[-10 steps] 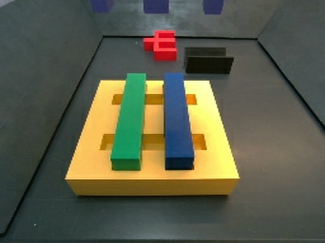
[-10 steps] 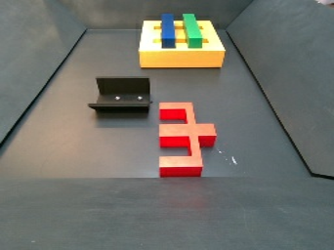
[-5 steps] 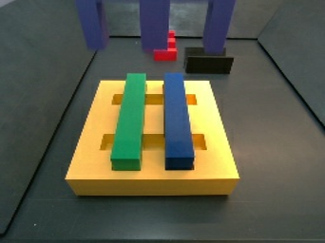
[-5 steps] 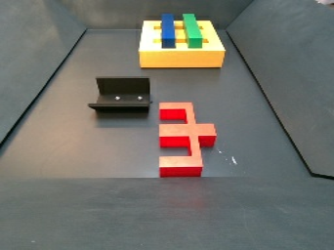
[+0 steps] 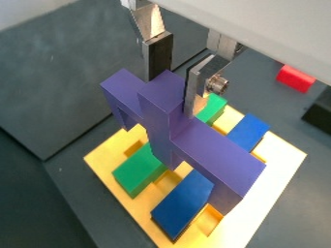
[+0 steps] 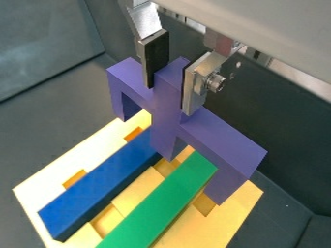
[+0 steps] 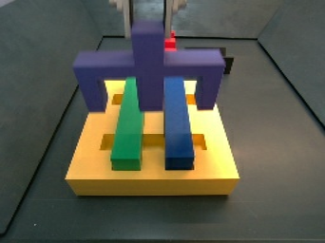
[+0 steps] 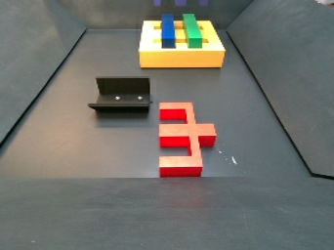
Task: Pick up the purple object. Move up. Move to above the board. Insert the purple object.
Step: Insert the purple object.
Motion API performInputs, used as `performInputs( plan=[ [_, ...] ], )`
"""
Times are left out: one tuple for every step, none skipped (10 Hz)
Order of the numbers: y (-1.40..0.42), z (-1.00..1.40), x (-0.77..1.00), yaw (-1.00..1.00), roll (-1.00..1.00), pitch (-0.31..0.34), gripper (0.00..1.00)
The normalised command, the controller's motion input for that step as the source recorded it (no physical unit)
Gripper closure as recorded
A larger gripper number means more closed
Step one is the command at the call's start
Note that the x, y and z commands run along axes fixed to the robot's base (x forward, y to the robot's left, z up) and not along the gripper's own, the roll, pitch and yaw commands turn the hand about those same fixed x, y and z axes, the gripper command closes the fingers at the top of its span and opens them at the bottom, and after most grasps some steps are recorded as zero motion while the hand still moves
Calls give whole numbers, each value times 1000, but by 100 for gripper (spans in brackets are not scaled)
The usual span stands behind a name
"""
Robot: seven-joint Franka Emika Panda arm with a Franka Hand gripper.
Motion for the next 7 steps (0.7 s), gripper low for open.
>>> performInputs(
  plan=[
    [-149,-411,106,0,70,-71,100],
    [-14,-294,40,0,0,-46,100],
    [0,-177,0,-17,-31,-20,100],
    [3,-137,0,-17,-14,-4,100],
    [0,-194,9,0,-56,-36,100],
    [0,-226,49,0,-69,-36,100],
    [0,-154,6,0,-46,-27,100]
  ],
)
